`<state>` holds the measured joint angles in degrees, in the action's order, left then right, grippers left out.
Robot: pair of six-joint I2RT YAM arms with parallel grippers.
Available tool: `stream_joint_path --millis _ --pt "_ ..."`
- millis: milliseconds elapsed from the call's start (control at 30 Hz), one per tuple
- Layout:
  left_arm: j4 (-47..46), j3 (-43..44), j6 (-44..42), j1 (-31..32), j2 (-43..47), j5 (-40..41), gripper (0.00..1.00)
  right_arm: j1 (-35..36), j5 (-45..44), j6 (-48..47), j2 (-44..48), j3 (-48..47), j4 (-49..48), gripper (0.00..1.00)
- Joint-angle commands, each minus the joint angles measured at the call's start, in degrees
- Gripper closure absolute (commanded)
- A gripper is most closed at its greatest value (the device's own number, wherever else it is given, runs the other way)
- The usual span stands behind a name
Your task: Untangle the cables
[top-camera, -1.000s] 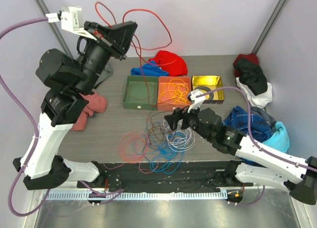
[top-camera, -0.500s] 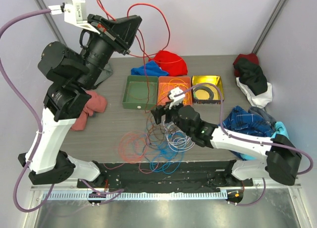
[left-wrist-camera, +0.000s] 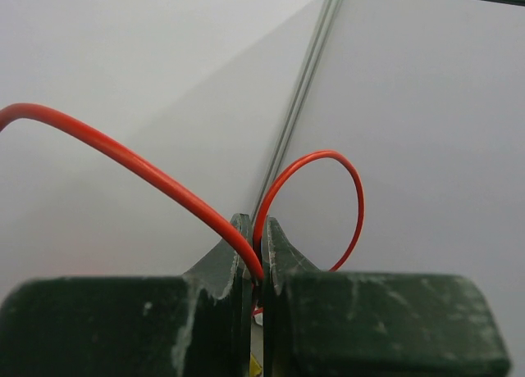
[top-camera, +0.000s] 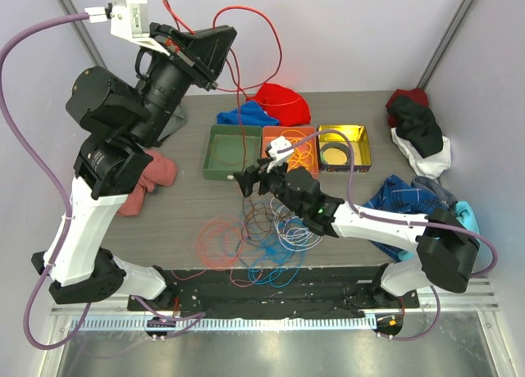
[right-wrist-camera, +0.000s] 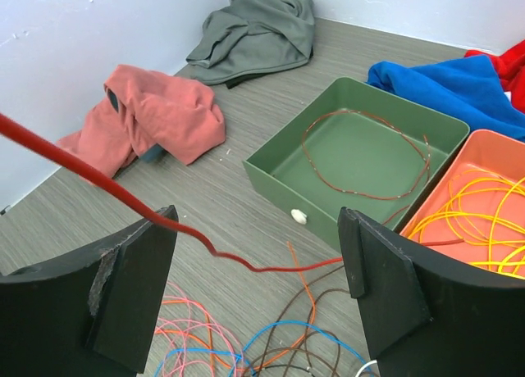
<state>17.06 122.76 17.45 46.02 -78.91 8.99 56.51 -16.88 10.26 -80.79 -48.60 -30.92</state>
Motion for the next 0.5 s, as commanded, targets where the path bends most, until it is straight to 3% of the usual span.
stream_joint_path --millis 0,67,200,367,467 --pt "-1.2 2.1 -2.3 0.1 0.1 0.6 1.00 0.4 1.1 -0.7 0.7 -5.3 1.4 0.13" --pt "-0.8 2.7 -2.6 0.1 -0.3 0.9 1.00 0.4 0.6 -1.0 2.7 -5.5 6.9 0.13" --pt "-2.1 1.3 -2.1 0.1 0.4 0.5 1.00 0.4 1.1 -2.1 5.3 -1.1 2.7 0.13" --pt "-2.9 0.8 0.5 0.1 0.4 -1.5 1.00 0.1 0.5 -1.0 0.6 -4.2 2.0 0.14" --pt "-2.9 0.8 1.6 0.1 0.7 -2.5 1.00 -2.1 -0.3 1.8 -1.8 -5.8 1.3 0.26"
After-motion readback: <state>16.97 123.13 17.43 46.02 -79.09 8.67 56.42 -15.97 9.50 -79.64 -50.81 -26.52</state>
